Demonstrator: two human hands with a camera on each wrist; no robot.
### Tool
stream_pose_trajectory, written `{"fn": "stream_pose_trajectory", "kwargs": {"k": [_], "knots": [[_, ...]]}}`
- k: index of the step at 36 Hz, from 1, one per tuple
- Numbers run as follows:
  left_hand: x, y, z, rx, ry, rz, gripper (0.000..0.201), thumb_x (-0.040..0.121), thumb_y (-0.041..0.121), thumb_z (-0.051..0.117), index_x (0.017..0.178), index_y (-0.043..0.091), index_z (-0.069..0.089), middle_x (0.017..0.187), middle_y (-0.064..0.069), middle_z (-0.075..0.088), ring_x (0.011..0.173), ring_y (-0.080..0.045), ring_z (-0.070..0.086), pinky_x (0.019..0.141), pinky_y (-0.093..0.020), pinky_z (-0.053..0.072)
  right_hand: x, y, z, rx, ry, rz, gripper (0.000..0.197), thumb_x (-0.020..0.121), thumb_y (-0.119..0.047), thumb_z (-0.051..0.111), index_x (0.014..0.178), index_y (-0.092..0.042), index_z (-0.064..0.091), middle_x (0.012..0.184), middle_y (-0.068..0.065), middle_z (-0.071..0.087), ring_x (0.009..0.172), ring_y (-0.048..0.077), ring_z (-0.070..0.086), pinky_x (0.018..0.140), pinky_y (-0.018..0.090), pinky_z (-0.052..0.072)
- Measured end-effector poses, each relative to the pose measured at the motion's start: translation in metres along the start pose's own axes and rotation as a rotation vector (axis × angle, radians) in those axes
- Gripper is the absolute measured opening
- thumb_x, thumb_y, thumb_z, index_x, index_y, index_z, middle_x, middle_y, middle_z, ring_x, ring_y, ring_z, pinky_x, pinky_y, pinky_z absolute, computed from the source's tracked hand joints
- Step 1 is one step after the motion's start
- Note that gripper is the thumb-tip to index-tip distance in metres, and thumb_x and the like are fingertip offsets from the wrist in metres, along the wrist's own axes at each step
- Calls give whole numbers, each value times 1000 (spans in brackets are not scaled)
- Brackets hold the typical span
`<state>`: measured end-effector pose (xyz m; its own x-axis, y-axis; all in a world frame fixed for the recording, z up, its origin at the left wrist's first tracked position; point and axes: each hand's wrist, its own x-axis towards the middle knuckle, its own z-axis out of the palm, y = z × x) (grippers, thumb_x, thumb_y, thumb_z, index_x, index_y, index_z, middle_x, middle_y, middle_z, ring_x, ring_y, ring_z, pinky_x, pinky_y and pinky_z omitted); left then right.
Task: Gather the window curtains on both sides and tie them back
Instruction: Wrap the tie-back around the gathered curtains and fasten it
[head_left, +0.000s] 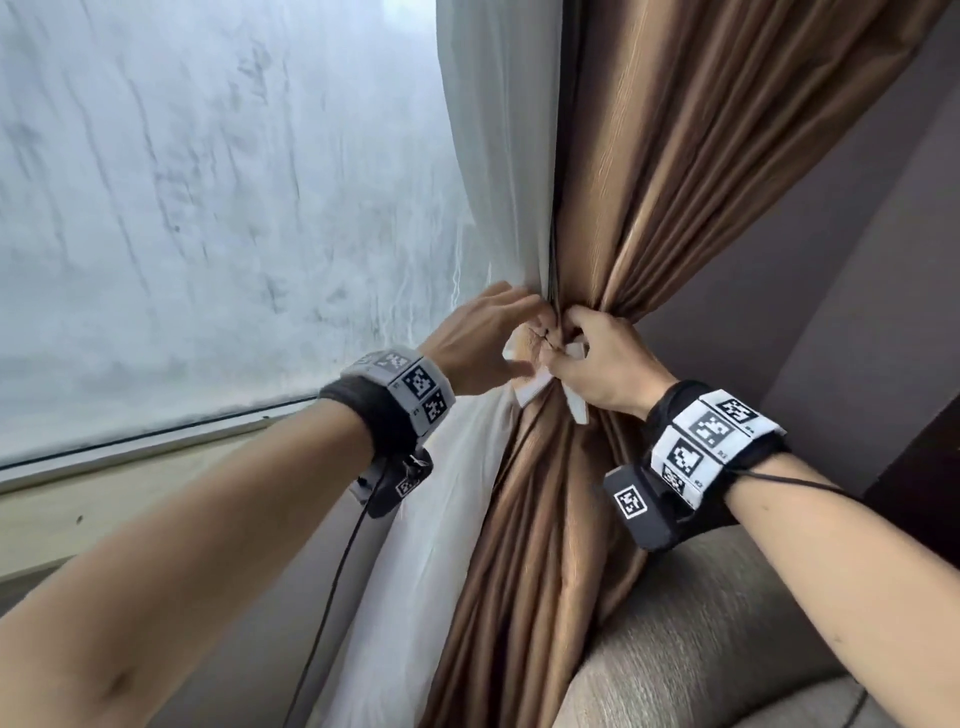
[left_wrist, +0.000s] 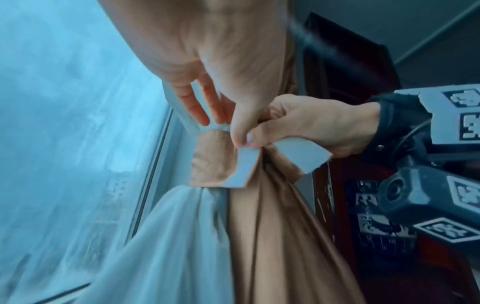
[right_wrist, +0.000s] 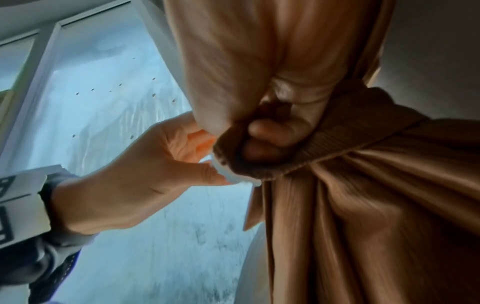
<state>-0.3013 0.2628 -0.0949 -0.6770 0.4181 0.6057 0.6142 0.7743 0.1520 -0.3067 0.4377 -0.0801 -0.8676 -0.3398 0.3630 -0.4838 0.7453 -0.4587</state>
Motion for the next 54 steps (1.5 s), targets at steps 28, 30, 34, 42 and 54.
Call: {"fn": "stream_pose_trajectory", "kwargs": {"k": [28,30,34,42,54], "knots": [[50,10,2,72,-690,-285,37,67,51,80,73,16,71,67,-2,73,42,2,59,73,-25,55,6,15,-13,172,-128,-102,23,78,-34,72,71,-21,54,68,2,61,60,7,51,60,27,45],[48,11,4,75,-611,-296,41,68,48,81,72,9,71,62,-6,69,43,-6,57,51,-16,48,5,16,-12,158,-97,-79,17,80,-23,72,73,-20,56,67,-2,61,61,8,52,64,28,46],[45,8,8,30,-542,-336,43,67,47,82,69,6,71,52,-3,61,42,-10,53,39,-12,38,-5,14,-8,102,-11,-59,19,82,-26,68,89,-13,56,72,-2,66,71,16,62,72,31,50],[39,4,4,-93,-459,-419,41,65,39,86,66,16,52,63,-2,51,60,-16,54,56,-29,52,-16,13,-22,-10,-106,-80,13,78,-33,73,77,-22,66,49,-5,48,49,5,43,52,18,34],[36,10,2,-131,-448,-429,40,67,32,86,70,14,50,59,-2,62,50,-16,58,47,-23,46,-3,3,-25,-118,-349,7,5,79,-13,71,83,-14,74,72,1,75,60,8,71,66,30,61]]}}
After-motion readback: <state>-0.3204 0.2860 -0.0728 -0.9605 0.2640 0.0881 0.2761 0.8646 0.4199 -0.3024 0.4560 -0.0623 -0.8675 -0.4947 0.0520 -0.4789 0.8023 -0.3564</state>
